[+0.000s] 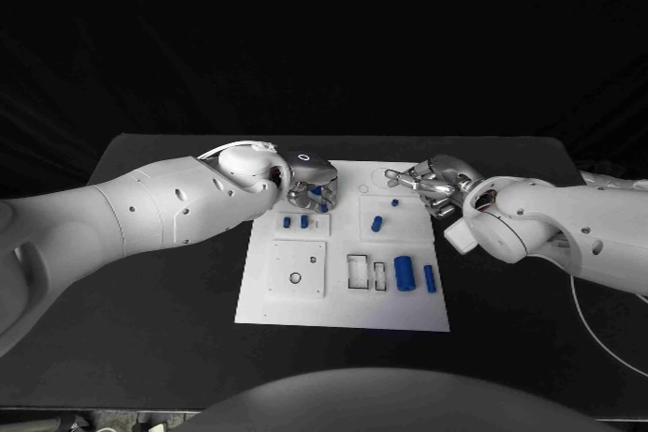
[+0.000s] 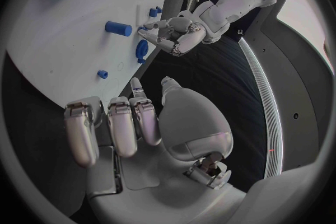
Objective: Assemble the parts on the task board
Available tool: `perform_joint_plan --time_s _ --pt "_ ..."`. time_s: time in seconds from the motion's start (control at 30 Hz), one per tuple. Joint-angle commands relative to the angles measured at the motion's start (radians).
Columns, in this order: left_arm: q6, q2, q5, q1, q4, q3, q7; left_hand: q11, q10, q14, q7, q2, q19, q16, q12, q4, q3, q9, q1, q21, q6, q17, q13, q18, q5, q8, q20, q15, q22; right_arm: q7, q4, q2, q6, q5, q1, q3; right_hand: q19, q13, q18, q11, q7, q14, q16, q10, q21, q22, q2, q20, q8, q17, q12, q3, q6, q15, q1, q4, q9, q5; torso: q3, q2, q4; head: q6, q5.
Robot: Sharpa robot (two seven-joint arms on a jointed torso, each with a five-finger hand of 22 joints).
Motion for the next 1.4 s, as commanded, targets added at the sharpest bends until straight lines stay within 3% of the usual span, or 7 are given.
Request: perform_joint_plan --time_s 0.03,0.37,0.5,1.03,1.4 --pt "-0.085 -0.011 -0.012 0.008 0.02 0.004 0.027 0.005 0.007 0.108 0.002 0.007 0.105 0.003 0.0 -0.003 0.004 0.001 -0.001 0.002 0.004 0.263 0.0 -0.008 0.001 0.003 -0.004 0.003 0.263 0.0 0.0 0.001 0.011 -0.004 0.0 0.0 0.103 0.263 -0.014 0.007 0.001 0.104 0.004 0.105 0.004 0.263 0.009 0.004 0.004 0.263 0.003 -0.008 -0.003 0.008 0.005 0.001 0.002 0.002 0.0008 -0.001 0.0002 0.0 0.001" --pt "-0.127 -0.082 -0.001 0.062 0.11 0.017 0.007 0.007 0.009 0.108 0.003 0.007 0.105 0.003 -0.005 0.004 0.004 0.001 -0.007 0.002 0.006 0.263 0.0 -0.008 0.001 0.001 -0.004 0.006 0.263 -0.001 -0.002 0.0 0.012 -0.005 0.0 0.0 0.103 0.263 -0.014 0.007 0.001 0.104 0.004 0.105 0.004 0.263 0.009 0.004 0.004 0.263 0.003 -0.008 -0.003 0.008 0.005 0.001 0.002 0.002 0.0015 -0.001 0.0002 0.0 0.005" --pt "-0.121 -0.103 0.003 0.072 0.128 0.017 0.001 0.007 0.009 0.108 0.003 0.007 0.105 0.003 -0.006 0.005 0.003 0.001 -0.008 0.002 0.006 0.263 -0.001 -0.008 0.001 0.001 -0.004 0.007 0.263 -0.001 -0.003 0.0 0.013 -0.005 0.0 0.0 0.103 0.263 -0.014 0.007 0.001 0.104 0.004 0.105 0.004 0.263 0.009 0.004 0.004 0.263 0.003 -0.008 -0.003 0.008 0.005 0.001 0.002 0.002 0.0011 -0.001 0.0002 0.0 0.007" --pt "-0.02 -0.183 0.017 0.079 0.182 0.008 -0.023 0.007 0.002 0.108 0.002 0.008 0.105 0.003 -0.018 0.012 0.008 -0.001 -0.01 0.002 -0.002 0.263 -0.002 -0.008 0.001 -0.006 -0.004 0.008 0.263 0.0 -0.004 0.0 0.012 -0.005 -0.001 0.0 0.103 0.263 -0.014 0.007 0.001 0.104 0.004 0.105 0.004 0.263 0.009 0.004 0.004 0.263 0.003 -0.008 -0.003 0.008 0.005 0.001 0.002 0.002 0.0003 0.0 0.0007 0.0 0.017" --pt "0.013 -0.181 0.017 0.075 0.159 0.003 -0.037 0.008 -0.007 0.108 0.002 0.011 0.105 0.003 -0.024 0.015 0.013 -0.003 -0.011 0.002 -0.011 0.263 -0.002 -0.008 0.001 -0.013 -0.004 0.008 0.263 0.001 -0.003 0.0 0.012 -0.005 -0.001 0.0 0.103 0.263 -0.014 0.007 0.001 0.104 0.004 0.105 0.004 0.263 0.009 0.004 0.004 0.263 0.003 -0.008 -0.003 0.008 0.005 0.001 0.002 0.002 -0.0001 0.0 -0.001 0.0 0.018"
